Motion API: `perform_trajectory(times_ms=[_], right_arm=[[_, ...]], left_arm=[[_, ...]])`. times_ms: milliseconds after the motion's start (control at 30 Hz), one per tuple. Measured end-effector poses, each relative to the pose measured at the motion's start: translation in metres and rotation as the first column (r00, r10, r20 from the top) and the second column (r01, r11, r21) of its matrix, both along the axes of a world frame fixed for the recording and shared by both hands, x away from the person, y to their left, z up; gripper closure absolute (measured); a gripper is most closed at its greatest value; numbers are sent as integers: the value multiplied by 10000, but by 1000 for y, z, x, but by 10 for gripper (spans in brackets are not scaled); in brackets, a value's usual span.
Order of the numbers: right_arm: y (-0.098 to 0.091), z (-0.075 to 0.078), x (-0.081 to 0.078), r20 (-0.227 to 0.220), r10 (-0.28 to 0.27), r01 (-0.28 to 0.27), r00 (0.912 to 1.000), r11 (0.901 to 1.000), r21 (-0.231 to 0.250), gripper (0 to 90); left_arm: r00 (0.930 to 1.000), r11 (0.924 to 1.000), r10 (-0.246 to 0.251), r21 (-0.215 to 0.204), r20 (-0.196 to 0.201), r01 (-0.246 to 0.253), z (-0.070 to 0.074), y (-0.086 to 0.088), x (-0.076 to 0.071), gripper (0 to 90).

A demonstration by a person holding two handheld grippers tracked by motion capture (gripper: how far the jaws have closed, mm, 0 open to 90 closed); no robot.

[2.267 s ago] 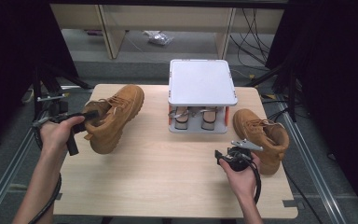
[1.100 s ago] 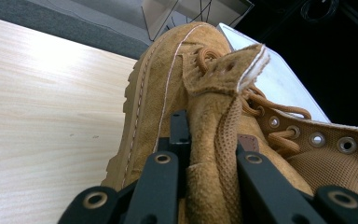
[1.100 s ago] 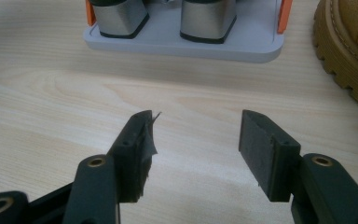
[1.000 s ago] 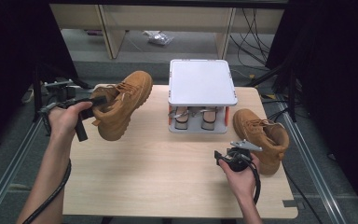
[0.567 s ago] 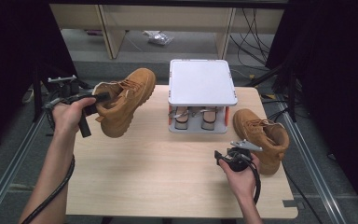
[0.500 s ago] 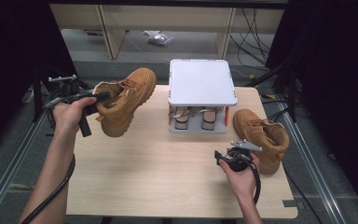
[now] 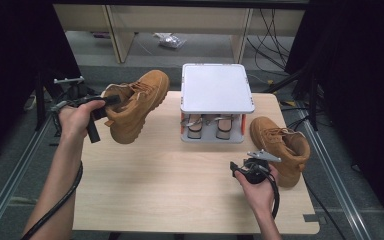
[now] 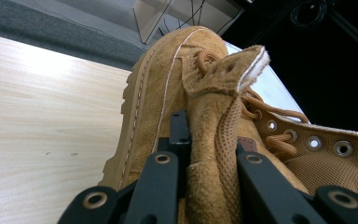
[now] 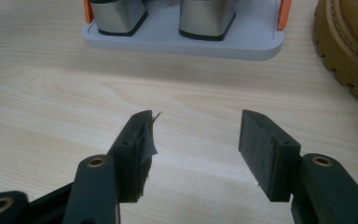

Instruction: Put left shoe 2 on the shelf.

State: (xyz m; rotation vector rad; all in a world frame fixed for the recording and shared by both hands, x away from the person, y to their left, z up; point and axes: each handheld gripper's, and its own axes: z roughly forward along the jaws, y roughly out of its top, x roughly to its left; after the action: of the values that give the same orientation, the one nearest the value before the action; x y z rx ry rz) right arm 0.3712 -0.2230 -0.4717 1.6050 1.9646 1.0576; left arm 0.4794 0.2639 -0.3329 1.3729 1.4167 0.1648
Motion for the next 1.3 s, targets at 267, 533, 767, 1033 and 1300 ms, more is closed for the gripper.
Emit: perform_trajectory(times_ms=[267, 533, 767, 1033, 1300], right_arm=[[0, 0, 0, 5, -2, 2, 10000, 10000, 6, 459], [-1, 0, 0, 11, -28, 28, 10000, 10000, 33, 459], [-1, -2, 1, 75, 27, -28, 10000, 10000, 75, 459], [-1, -1, 0, 66, -48, 48, 10000, 10000, 11, 459], [-1, -3, 1, 41, 6, -6, 10000, 10000, 39, 459]], left_arm=[[10000, 10000, -5, -55, 78, 5, 6, -3, 3, 825], [9999, 9999, -11, -127, 161, 13, 13, -5, 7, 825], [9998, 9998, -42, -199, 202, 46, 17, -7, 10, 825], [9996, 9996, -101, -261, 256, 108, 21, -11, 13, 825], [9994, 9992, -169, -359, 292, 179, 24, -15, 17, 825]])
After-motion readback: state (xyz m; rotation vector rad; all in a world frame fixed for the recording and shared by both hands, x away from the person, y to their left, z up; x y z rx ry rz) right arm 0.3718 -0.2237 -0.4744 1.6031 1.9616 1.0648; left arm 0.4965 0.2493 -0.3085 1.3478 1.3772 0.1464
